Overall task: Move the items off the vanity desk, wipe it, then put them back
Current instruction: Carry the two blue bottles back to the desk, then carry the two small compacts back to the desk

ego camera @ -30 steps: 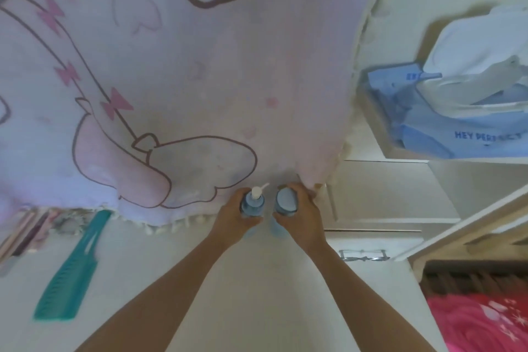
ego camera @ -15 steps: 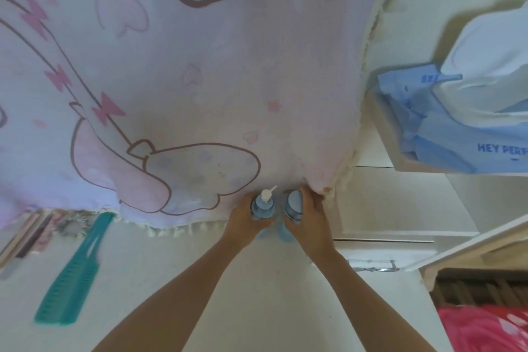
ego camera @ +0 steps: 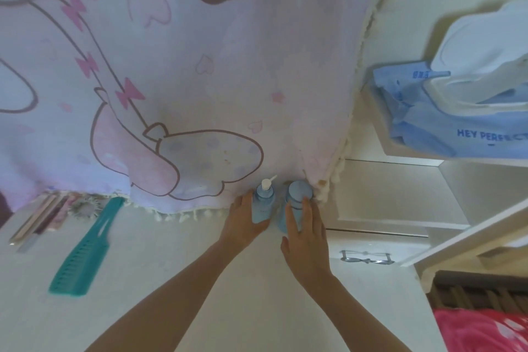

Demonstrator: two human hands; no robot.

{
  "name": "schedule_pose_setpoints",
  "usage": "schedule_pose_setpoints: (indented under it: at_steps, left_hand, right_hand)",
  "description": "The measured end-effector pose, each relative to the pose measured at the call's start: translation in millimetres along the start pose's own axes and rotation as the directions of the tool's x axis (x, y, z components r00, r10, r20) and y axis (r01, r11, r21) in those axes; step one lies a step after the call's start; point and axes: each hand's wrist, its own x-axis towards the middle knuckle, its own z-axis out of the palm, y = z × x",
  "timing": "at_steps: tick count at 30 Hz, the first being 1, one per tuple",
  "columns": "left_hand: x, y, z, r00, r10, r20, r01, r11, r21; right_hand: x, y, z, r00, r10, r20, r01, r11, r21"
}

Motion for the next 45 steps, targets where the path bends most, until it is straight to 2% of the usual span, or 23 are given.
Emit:
schedule_pose_setpoints:
  at_steps: [3, 7, 12, 18, 20, 24, 28, 32, 35, 38, 40, 45]
  left_hand:
    - [-23, -15, -8, 1.000, -0.010, -0.008, 0.011, 0.998, 0.063]
    - [-59, -44, -31, 0.998, -0.040, -0.057, 0.051, 0.979, 0.196]
    - [-119, -85, -74, 0.967, -0.117, -0.225, 0.187, 0.930, 0.317]
    - [-205, -117, -130, 0.863, -0.166, -0.477, 0.330, 0.900, 0.284]
    - [-242, -127, -150, 0.804, -0.192, -0.564, 0.397, 0.878, 0.267]
    - [-335, -149, -183, 0.671, -0.329, -0.665, 0.521, 0.847, 0.107]
    - [-465, -164, -212, 0.522, -0.390, -0.759, 0.658, 0.750, 0.067]
    - [-614, -165, -236, 0.293, -0.405, -0.866, 0.762, 0.646, -0.044]
    - [-713, -157, -246, 0.100, -0.415, -0.905, 0.803, 0.570, -0.173]
    - [-784, -144, -248, -0.044, -0.387, -0.921, 0.809, 0.527, -0.261]
    - [-801, -137, -251, -0.081, -0.372, -0.925, 0.809, 0.517, -0.279]
    - [-843, -126, -260, -0.188, -0.308, -0.933, 0.798, 0.505, -0.328]
  right_hand:
    - [-8, -8, 6, 0.996, -0.089, -0.024, 0.090, 0.996, 0.010]
    - [-14, -30, 19, 0.968, -0.250, -0.012, 0.249, 0.960, 0.128]
    - [-12, -79, 20, 0.907, -0.419, 0.033, 0.400, 0.885, 0.237]
    - [-8, -167, -5, 0.782, -0.622, 0.038, 0.579, 0.747, 0.327]
    - [-15, -204, -18, 0.728, -0.686, 0.008, 0.637, 0.680, 0.362]
    - [-52, -284, -53, 0.606, -0.794, -0.054, 0.736, 0.533, 0.417]
    - [-116, -368, -100, 0.455, -0.880, -0.135, 0.809, 0.345, 0.475]
    - [-190, -457, -158, 0.286, -0.925, -0.248, 0.858, 0.133, 0.496]
    - [-243, -512, -201, 0.217, -0.935, -0.281, 0.845, 0.036, 0.533]
    - [-287, -549, -249, 0.135, -0.949, -0.285, 0.785, -0.073, 0.615]
    - [-296, -563, -259, 0.111, -0.956, -0.270, 0.757, -0.094, 0.646]
    - [-322, -617, -291, 0.042, -0.919, -0.392, 0.753, -0.228, 0.617]
